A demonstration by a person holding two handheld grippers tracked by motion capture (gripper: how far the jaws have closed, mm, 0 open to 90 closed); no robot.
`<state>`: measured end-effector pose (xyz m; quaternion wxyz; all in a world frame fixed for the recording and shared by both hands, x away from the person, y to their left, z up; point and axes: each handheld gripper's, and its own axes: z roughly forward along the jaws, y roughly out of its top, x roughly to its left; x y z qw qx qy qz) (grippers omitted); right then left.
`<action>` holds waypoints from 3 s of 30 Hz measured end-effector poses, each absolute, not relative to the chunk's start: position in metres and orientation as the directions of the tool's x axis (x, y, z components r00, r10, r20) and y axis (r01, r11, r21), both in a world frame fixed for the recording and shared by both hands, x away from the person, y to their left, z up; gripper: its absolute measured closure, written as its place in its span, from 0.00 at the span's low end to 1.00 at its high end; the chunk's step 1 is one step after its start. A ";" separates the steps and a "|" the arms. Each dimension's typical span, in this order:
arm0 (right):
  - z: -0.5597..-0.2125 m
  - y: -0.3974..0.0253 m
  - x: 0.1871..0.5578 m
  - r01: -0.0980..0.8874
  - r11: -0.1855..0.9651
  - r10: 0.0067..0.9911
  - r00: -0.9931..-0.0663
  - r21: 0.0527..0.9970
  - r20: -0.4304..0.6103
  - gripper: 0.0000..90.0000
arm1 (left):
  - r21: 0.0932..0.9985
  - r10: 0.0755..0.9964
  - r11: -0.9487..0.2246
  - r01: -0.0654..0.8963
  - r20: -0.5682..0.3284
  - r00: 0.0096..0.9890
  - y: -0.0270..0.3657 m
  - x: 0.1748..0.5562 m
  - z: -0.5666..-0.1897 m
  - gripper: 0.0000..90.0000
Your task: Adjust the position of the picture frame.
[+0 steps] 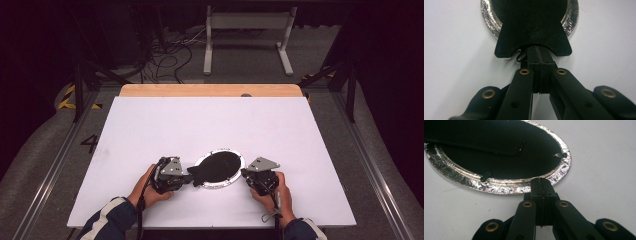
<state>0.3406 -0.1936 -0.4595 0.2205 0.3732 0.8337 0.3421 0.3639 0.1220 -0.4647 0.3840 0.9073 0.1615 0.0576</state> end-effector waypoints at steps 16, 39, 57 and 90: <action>-0.462 -0.192 0.354 0.458 0.481 0.777 -0.617 0.748 -0.123 1.00 | 0.715 0.281 -0.679 0.167 0.043 0.959 0.115 0.340 -0.452 0.95; -0.462 -0.176 0.327 0.444 0.489 0.691 -0.723 0.751 -0.022 1.00 | 0.757 0.426 -0.592 0.277 0.002 0.905 0.130 0.385 -0.453 0.94; -0.463 -0.171 0.324 0.437 0.493 0.688 -0.725 0.752 -0.029 1.00 | 0.753 0.389 -0.612 0.242 0.020 0.921 0.141 0.373 -0.448 0.96; -0.462 -0.157 0.316 0.420 0.517 0.651 -0.759 0.746 -0.023 1.00 | 0.688 0.405 -0.666 0.289 0.008 0.914 0.117 0.383 -0.460 1.00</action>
